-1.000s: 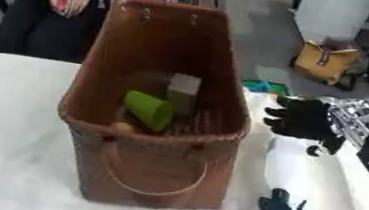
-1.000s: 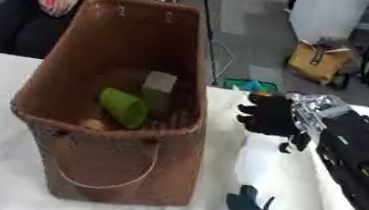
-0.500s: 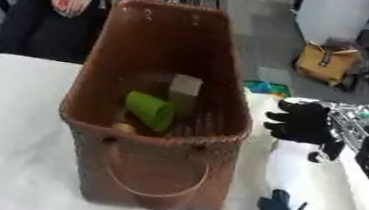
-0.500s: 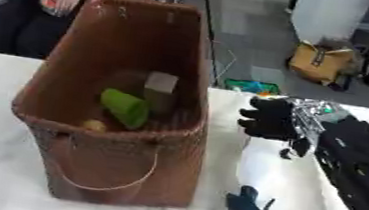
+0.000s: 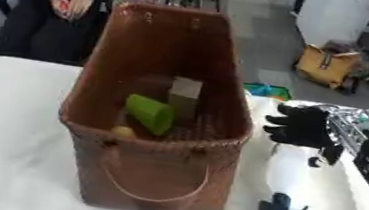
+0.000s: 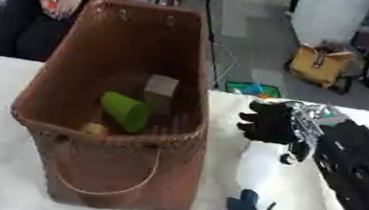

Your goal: Pick up objects on the table and place them in the box.

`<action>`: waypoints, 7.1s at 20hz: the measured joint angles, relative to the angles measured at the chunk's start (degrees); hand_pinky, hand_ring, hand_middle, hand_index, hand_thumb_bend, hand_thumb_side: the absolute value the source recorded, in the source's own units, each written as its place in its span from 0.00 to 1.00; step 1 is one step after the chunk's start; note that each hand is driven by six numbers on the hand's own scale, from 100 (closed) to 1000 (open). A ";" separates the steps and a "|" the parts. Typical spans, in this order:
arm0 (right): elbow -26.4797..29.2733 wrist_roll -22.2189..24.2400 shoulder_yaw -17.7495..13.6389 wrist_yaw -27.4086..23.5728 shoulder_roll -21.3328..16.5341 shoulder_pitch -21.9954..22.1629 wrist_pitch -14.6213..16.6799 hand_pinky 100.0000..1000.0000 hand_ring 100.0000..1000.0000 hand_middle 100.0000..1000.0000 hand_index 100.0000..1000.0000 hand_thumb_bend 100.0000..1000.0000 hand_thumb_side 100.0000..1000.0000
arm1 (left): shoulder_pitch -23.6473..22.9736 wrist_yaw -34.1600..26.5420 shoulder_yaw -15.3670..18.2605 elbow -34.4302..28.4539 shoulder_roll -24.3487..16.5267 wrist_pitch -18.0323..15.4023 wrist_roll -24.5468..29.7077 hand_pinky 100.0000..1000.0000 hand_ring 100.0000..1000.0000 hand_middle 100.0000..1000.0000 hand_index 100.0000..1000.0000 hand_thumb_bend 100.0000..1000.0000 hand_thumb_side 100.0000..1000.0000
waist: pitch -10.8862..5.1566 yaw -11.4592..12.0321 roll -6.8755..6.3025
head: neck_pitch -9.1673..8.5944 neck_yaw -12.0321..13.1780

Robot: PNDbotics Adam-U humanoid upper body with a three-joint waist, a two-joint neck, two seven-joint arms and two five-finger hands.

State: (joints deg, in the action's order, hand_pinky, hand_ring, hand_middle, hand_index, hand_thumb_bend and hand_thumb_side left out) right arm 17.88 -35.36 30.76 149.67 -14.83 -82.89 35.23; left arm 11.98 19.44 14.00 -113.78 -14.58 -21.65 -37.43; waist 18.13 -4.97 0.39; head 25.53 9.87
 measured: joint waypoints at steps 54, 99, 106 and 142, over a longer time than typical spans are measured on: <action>-2.43 -0.07 -2.81 0.00 1.83 -0.07 -0.09 0.75 0.95 1.00 1.00 0.00 0.91 | 0.49 0.15 0.01 0.00 0.00 0.23 -0.76 0.68 0.65 0.80 0.64 0.00 0.91 | 0.31 0.27 -0.28 | -1.47 -0.57; -2.82 0.04 -6.65 0.10 5.11 0.36 0.02 0.72 0.87 0.71 0.30 0.00 0.61 | 0.57 0.24 0.32 0.00 -0.45 0.95 -2.49 0.69 0.65 0.80 0.64 0.00 0.92 | -0.16 -0.52 0.06 | -1.90 -1.03; -6.80 0.01 -10.87 0.16 6.02 -0.89 -0.01 0.72 0.85 0.67 0.29 0.00 0.60 | 0.54 0.24 0.32 0.00 -0.46 1.02 -2.46 0.69 0.65 0.80 0.65 0.00 0.91 | -0.84 -0.96 -0.35 | -1.84 -1.02; -7.27 0.04 -17.52 -4.92 4.86 -2.81 0.03 0.67 0.86 0.65 0.27 0.00 0.58 | -0.41 -0.10 0.32 0.00 -0.99 1.64 -1.82 0.69 0.66 0.80 0.65 0.00 0.91 | -3.57 -3.37 -0.13 | -0.40 -0.21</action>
State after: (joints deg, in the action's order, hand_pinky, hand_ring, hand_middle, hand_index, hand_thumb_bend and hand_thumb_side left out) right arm 10.61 -35.32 13.24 144.75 -9.98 -85.70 35.26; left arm 11.56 19.34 14.32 -113.78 -15.58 -20.01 -39.25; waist 14.56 -8.35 0.25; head 25.13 9.67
